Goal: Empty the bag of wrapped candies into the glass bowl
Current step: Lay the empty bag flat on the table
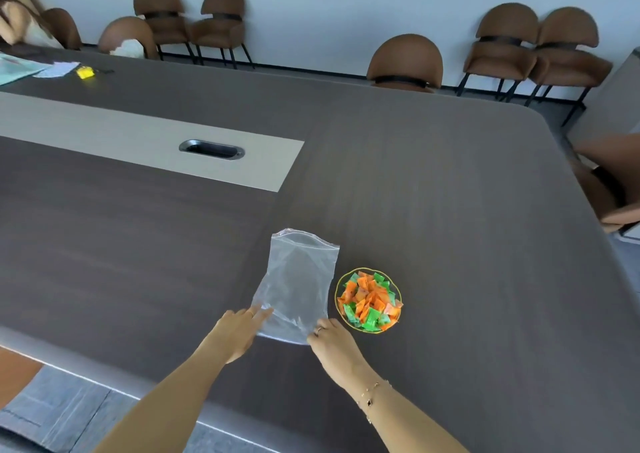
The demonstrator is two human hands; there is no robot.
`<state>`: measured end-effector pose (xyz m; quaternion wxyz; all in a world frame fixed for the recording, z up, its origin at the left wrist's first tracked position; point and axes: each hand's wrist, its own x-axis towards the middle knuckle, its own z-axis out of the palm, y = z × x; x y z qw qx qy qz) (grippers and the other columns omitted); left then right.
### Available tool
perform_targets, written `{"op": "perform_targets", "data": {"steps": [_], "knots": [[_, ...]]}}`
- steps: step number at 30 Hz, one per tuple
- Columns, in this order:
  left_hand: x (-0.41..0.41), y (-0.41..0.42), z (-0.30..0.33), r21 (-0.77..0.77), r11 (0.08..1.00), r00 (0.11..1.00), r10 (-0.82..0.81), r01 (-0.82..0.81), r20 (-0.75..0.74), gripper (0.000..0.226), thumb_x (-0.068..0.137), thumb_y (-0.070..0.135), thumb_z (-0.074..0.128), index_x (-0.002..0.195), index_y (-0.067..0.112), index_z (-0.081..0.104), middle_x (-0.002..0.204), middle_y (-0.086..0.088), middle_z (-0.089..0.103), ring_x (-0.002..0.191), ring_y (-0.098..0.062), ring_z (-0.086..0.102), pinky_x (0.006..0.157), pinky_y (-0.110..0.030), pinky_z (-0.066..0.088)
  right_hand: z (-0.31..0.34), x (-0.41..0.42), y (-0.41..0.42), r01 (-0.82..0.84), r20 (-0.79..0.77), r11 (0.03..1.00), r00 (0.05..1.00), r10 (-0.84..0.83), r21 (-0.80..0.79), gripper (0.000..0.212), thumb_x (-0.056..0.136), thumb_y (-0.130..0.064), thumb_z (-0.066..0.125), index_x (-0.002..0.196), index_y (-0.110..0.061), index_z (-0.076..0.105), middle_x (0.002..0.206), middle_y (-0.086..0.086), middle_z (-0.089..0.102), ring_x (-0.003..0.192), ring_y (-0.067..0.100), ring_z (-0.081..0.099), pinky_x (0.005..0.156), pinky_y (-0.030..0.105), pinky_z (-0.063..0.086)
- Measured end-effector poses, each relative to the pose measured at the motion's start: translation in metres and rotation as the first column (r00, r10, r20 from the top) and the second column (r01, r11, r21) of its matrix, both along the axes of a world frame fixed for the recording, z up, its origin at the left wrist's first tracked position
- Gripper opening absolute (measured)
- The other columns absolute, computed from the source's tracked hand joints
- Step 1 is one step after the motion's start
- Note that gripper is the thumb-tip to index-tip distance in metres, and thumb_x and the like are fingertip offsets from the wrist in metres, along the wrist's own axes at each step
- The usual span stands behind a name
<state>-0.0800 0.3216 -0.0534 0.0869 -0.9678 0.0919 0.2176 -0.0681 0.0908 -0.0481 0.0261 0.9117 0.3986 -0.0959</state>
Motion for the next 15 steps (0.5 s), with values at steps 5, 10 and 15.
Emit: {"op": "perform_targets", "data": {"steps": [5, 10, 15], "knots": [[-0.005, -0.004, -0.013, 0.023, 0.999, 0.997, 0.028, -0.027, -0.07, 0.064, 0.096, 0.011, 0.043, 0.152, 0.023, 0.015, 0.162, -0.008, 0.017, 0.139, -0.027, 0.038, 0.113, -0.04, 0.03, -0.024, -0.009, -0.002, 0.038, -0.056, 0.999, 0.998, -0.038, 0.004, 0.027, 0.069, -0.024, 0.078, 0.094, -0.017, 0.073, 0.086, 0.0, 0.076, 0.092, 0.018, 0.066, 0.084, 0.027, 0.054], [-0.016, -0.01, -0.022, 0.023, 0.989, 0.952, 0.147, -0.146, -0.268, 0.062, 0.1, 0.031, 0.033, 0.154, 0.027, 0.002, 0.164, -0.005, -0.007, 0.151, -0.025, 0.004, 0.12, -0.055, 0.0, -0.036, -0.017, -0.004, 0.107, -0.228, 0.994, 0.968, -0.109, -0.024, 0.05, 0.091, -0.021, 0.051, 0.138, -0.008, 0.037, 0.133, 0.018, 0.054, 0.123, 0.035, 0.046, 0.106, 0.044, 0.036], [-0.022, -0.001, -0.024, -0.002, 0.98, 0.948, 0.194, -0.201, -0.253, 0.064, 0.098, 0.055, 0.022, 0.153, 0.031, 0.0, 0.164, -0.003, -0.01, 0.151, -0.025, -0.004, 0.119, -0.057, -0.007, -0.023, -0.015, -0.023, 0.146, -0.312, 0.98, 0.945, -0.099, 0.132, 0.044, 0.095, -0.019, 0.046, 0.139, -0.018, 0.038, 0.149, 0.009, 0.039, 0.128, 0.03, 0.044, 0.109, 0.042, 0.037]]}}
